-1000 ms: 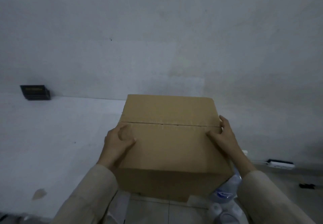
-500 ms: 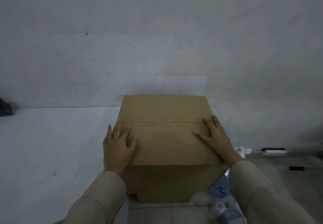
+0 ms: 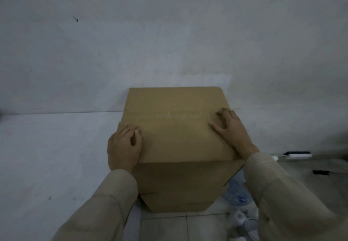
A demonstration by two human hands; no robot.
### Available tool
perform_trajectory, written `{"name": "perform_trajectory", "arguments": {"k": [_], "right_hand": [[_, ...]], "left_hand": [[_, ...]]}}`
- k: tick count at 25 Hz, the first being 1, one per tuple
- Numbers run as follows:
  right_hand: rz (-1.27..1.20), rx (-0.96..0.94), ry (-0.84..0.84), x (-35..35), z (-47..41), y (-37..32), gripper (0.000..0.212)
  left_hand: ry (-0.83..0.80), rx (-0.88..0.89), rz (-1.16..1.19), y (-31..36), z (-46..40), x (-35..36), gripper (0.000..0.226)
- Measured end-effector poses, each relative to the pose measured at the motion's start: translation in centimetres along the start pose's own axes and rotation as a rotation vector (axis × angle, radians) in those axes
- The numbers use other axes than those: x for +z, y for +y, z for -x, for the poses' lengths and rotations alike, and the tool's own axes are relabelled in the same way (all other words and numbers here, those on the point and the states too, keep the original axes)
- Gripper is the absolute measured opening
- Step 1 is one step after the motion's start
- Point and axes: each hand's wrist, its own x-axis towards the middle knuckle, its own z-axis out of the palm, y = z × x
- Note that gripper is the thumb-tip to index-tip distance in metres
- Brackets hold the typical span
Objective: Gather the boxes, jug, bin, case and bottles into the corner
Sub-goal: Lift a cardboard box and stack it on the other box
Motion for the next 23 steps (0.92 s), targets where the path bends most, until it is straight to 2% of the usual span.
{"name": "perform_trajectory", "arguments": {"k": [2,4,5,7,9,12,14,18,23], "right_hand": [[0.021,0.008,-0.006,0.1,0.2,-0.2,0.056],[0.093,0.031,-0.036,0.0,0.4,-1.0,0.059],[0.124,0.056,-0.084,-0.3,0.7,-1.5,0.062],[0.147,0.106,-0.221,-1.1,1.9,-1.9,0.072],[0.151,0.102,-0.313,-1.9,4.3,-1.1,0.086],[0.216,0.004,-0.378,-2.6,8.4,0.5,0.106],[0.290,-0.046,-0.366,-2.7,9.4,1.1,0.106],[0.273,-0.051,-0.258,-3.4,9.9,2.1,0.090],[0.229,-0.041,-0.134,-4.7,10.6,3.8,0.072]], "left_hand": [[0.091,0.150,-0.025,0.2,0.7,-0.2,0.042],[0.052,0.233,-0.032,0.2,0.9,-0.3,0.047],[-0.028,0.242,-0.035,0.1,0.8,-0.5,0.056],[-0.280,0.256,-0.098,0.1,0.6,-1.0,0.089],[-0.502,0.292,-0.287,0.3,0.5,-1.3,0.113],[-0.607,0.251,-0.409,0.9,0.9,-0.9,0.113],[-0.627,0.201,-0.414,1.5,1.0,-0.9,0.112],[-0.671,0.244,-0.413,2.1,1.5,-1.2,0.113],[-0.596,0.301,-0.386,3.5,1.8,-0.4,0.111]]}}
